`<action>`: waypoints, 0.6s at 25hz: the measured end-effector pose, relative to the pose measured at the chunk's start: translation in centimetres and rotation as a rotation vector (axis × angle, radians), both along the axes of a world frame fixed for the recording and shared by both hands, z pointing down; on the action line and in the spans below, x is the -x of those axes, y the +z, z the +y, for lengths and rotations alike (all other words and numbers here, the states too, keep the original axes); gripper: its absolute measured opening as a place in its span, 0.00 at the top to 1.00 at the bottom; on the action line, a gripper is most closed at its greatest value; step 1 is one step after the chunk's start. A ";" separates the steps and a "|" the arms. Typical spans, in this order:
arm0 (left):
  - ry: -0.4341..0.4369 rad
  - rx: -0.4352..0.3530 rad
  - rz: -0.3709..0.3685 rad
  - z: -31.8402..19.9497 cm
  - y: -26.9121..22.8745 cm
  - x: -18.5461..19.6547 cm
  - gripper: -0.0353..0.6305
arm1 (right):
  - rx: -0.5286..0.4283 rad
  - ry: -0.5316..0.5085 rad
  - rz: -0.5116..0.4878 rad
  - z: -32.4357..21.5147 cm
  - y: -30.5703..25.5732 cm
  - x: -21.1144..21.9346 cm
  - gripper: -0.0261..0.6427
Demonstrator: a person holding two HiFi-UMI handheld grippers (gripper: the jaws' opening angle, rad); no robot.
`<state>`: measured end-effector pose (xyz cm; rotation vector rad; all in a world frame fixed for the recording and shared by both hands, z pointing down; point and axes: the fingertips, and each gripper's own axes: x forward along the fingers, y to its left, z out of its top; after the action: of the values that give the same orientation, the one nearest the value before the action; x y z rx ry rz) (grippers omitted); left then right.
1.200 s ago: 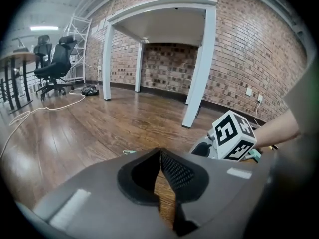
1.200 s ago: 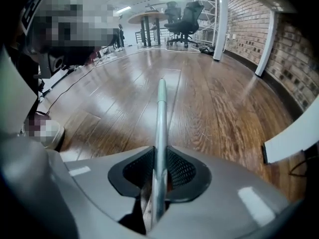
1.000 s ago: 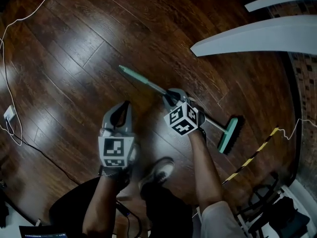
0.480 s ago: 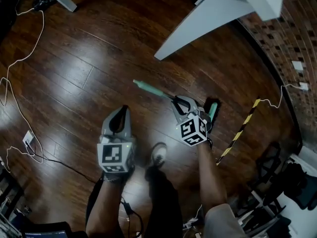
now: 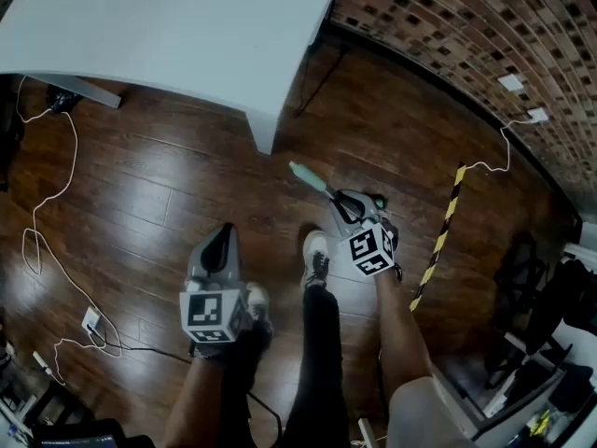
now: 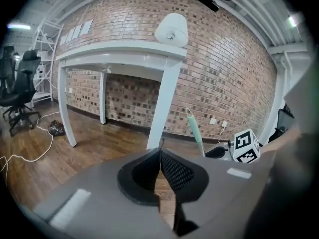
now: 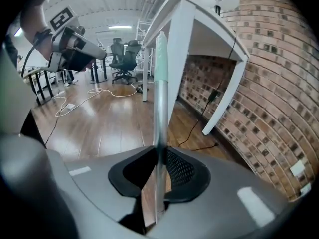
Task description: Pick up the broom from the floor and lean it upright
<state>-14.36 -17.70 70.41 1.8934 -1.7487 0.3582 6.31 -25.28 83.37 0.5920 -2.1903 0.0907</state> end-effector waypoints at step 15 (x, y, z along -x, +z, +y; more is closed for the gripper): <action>-0.009 -0.093 -0.038 -6.8 -7.9 -5.3 0.94 | -0.032 0.075 -0.196 -10.3 -7.6 1.8 0.83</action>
<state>-9.03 -24.49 62.51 1.9543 -1.8274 0.3156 4.51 -35.59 75.77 0.7093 -2.3618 0.1598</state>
